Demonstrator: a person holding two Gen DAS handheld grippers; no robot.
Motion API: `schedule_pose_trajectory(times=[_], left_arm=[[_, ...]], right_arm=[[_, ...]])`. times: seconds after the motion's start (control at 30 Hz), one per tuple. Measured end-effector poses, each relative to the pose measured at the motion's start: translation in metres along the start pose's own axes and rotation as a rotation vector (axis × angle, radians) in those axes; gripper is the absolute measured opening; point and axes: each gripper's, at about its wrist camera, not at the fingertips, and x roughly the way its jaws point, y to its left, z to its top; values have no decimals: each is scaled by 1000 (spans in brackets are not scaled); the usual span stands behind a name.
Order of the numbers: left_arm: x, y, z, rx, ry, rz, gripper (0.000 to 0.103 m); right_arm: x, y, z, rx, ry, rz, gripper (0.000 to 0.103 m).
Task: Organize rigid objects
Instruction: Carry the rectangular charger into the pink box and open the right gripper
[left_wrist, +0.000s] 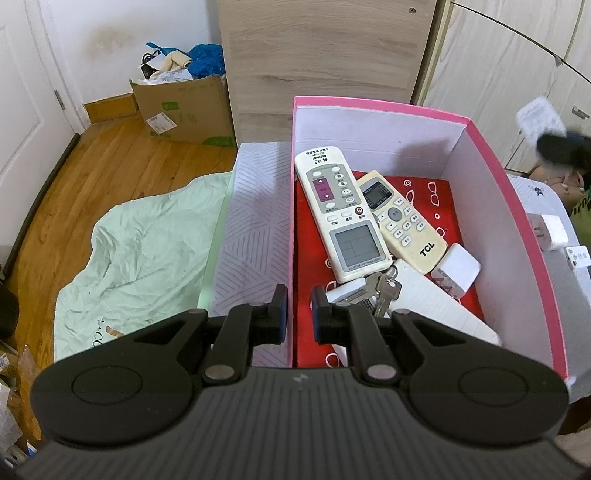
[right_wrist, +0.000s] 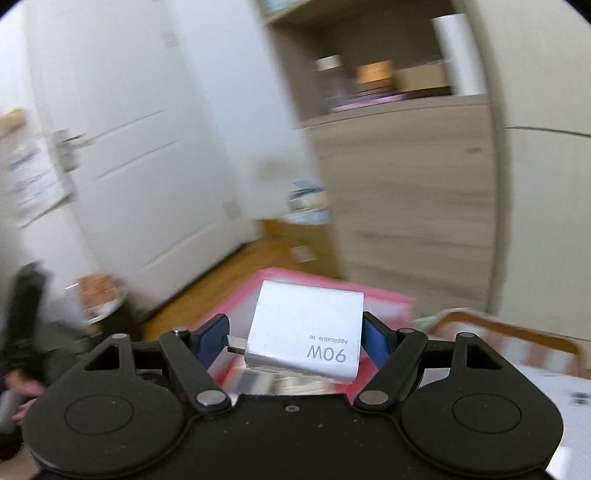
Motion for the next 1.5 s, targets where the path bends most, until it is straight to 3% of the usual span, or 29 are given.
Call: schedule_pose_trajectory(times=[0.17, 0.33, 0.57, 0.63, 0.77, 0.93, 1.13, 1.33, 1.5], left_arm=[[0, 0, 1, 1, 0, -1, 11], [-3, 2, -1, 2, -1, -11, 11], [-4, 5, -1, -5, 2, -27, 11], [-4, 5, -1, -3, 1, -24, 11], [-5, 2, -3, 11, -2, -14, 11], [-5, -2, -3, 26, -7, 1, 11], [-5, -1, -2, 7, -2, -6, 11], [-4, 1, -2, 0, 0, -9, 11], [-4, 3, -1, -17, -5, -10, 11]], right_arm=[[43, 31, -11, -168, 134, -41, 80], [70, 30, -24, -220, 223, -146, 80], [89, 18, -27, -218, 277, -268, 80], [94, 21, -30, -261, 290, -277, 80], [96, 16, -23, -204, 260, -283, 81], [68, 13, -13, -145, 167, -271, 82], [7, 25, -6, -162, 76, -264, 82], [-51, 17, -6, -71, 107, -280, 82], [-74, -13, -22, 0, 139, -322, 82]])
